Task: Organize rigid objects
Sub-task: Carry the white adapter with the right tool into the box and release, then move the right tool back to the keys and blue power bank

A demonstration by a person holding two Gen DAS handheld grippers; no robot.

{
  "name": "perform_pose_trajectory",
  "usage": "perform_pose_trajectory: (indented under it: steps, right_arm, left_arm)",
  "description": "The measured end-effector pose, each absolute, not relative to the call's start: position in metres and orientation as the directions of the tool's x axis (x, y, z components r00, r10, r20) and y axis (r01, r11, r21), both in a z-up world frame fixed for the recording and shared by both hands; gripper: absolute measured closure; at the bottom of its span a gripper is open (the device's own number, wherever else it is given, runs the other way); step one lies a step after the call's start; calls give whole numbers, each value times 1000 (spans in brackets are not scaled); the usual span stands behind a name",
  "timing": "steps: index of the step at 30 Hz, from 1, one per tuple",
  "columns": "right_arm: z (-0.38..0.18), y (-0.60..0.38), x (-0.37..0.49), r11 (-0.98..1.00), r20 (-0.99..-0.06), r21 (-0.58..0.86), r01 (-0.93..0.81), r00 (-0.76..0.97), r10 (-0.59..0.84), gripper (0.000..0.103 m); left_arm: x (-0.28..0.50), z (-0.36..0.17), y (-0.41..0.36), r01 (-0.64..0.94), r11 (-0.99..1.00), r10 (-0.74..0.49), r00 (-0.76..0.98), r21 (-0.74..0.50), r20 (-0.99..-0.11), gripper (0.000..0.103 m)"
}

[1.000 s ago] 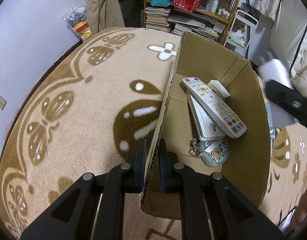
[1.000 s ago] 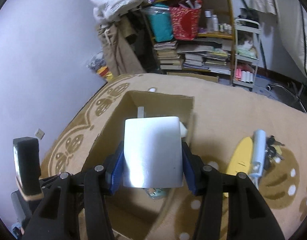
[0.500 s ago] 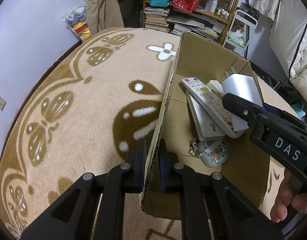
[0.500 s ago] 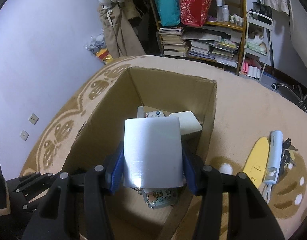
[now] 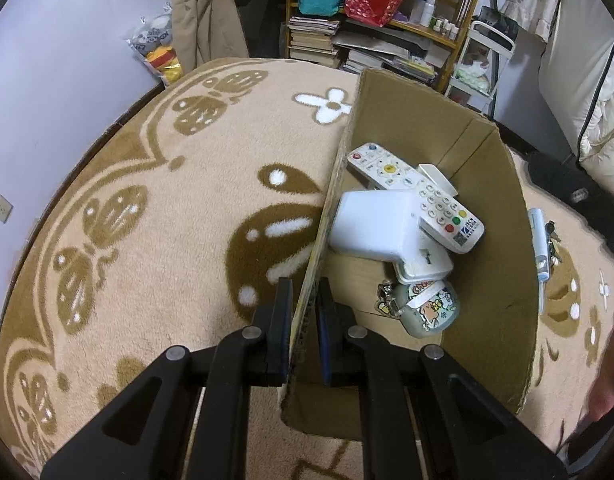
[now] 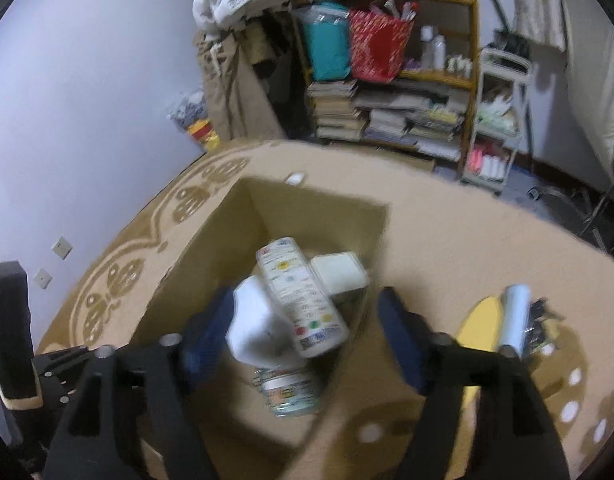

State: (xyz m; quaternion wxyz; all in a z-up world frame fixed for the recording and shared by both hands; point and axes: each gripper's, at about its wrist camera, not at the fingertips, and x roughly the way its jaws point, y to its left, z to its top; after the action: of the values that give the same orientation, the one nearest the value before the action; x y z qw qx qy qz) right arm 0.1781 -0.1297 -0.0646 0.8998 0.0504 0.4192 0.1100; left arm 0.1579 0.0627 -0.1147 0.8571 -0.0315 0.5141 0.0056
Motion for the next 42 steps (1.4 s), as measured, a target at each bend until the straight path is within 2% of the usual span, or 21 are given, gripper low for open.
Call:
perform_pose_trajectory:
  steps: [4,16,20,24,32,37,39,42]
  right_arm:
    - [-56,-162,180,982,-728,164,-98,659,187,13]
    - [-80,-282,188,969,-752,168,183,659,6,13]
    - [-98,-306,183,956,-761,190,223,649,0,14]
    - [-118,-320,180,943,-770,239,232,636,39,24]
    - [-150,-338,186,912,-779,304,276,623,70,29]
    - [-168,-340,191,918,-800,281,280,597,63,38]
    - [-173,-342,193,921,-808,268,283,586,56,47]
    - [-179,-345,194,919,-819,274,282,570,70,53]
  left_arm:
    - [158,-115,64,-44,997,-33,474,-62,-880,92]
    - [159,-115,61,-46,998,-15,484,-43,-875,92]
    - [159,-115,60,-48,998,-2,489,-30,-872,92]
    - [159,-116,60,-48,999,1,490,-25,-872,92]
    - [158,-117,57,-66,998,44,502,12,-864,91]
    - [157,-117,56,-71,997,51,504,17,-862,90]
    - [157,-117,56,-72,997,53,504,20,-862,90]
    - [157,-117,56,-71,997,58,506,26,-861,90]
